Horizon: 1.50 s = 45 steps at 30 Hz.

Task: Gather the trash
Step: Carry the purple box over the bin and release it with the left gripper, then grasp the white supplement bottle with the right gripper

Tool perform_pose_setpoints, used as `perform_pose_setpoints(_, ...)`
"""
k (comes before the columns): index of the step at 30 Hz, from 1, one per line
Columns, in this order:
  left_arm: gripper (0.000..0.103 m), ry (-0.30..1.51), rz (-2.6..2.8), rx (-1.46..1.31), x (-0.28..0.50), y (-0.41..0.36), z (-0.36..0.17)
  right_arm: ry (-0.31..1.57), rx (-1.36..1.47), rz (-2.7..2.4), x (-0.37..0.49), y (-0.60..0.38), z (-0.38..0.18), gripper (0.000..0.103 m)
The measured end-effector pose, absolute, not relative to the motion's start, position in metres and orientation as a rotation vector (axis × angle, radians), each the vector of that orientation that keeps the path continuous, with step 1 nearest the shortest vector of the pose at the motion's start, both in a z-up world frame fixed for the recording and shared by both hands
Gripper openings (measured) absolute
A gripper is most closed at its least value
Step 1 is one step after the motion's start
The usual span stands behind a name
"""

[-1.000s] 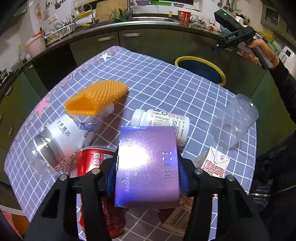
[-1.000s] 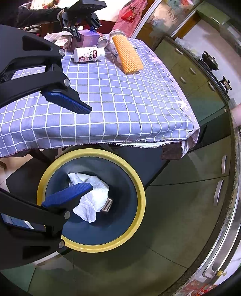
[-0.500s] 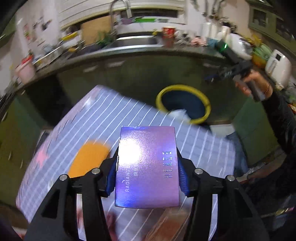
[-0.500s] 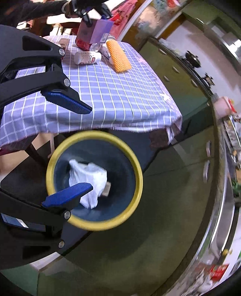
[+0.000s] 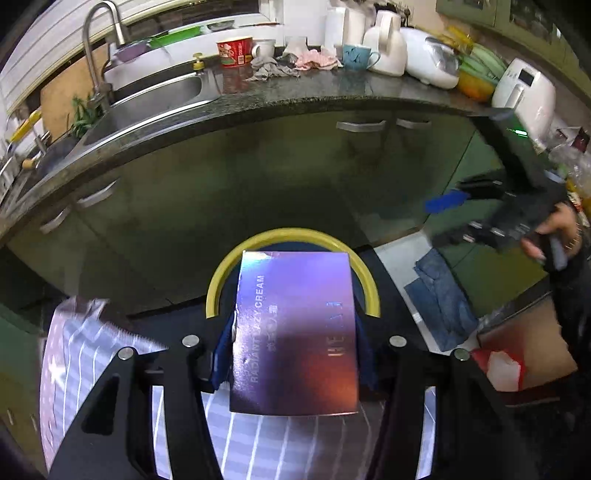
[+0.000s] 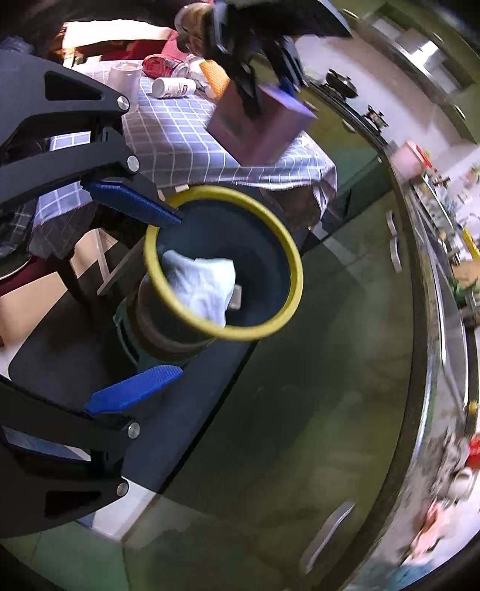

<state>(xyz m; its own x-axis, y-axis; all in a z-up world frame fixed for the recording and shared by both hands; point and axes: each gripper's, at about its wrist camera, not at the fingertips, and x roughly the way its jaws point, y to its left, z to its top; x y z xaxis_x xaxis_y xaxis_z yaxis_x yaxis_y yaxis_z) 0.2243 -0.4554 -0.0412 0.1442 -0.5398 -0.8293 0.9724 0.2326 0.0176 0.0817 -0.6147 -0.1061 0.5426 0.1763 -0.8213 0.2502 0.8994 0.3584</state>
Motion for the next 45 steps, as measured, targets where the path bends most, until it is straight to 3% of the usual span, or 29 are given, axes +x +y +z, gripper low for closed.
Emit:
perform_pose_setpoints(3,0.066,0.803,-1.196,0.644,0.23,-0.472,-0.043,1.007,0.483,-0.071,0.072,-0.626,-0.11,0.077)
perform_pose_setpoints(9,0.073,0.799,-1.162,0.597,0.233,-0.456,-0.032,1.014,0.49,-0.071,0.073,-0.628,-0.118,0.077)
perform_pose_setpoints(15,0.084,0.723,-1.107,0.47,0.219,-0.378,0.014,1.048,0.431,0.017,0.097,-0.588,-0.12,0.077)
perform_pose_setpoints(23,0.087,0.648,-0.886,0.306,0.201,-0.226,0.052,1.061,0.258,0.229,0.158,-0.473,-0.087,0.077)
perform_pose_setpoints(31,0.088,0.659,-0.619,0.169,0.169,-0.08,0.041,1.147,0.051,0.521,0.228,-0.298,-0.063,0.077)
perform_pose_setpoints(41,0.089,0.653,-0.495,0.096,0.123,0.011,0.014,1.414,-0.107,0.6,0.274,-0.167,-0.118,0.077)
perform_pose_setpoints(45,0.089,0.652,-0.497,0.1,0.113,0.022,0.004,1.468,-0.155,0.561,0.282,-0.149,-0.139,0.068)
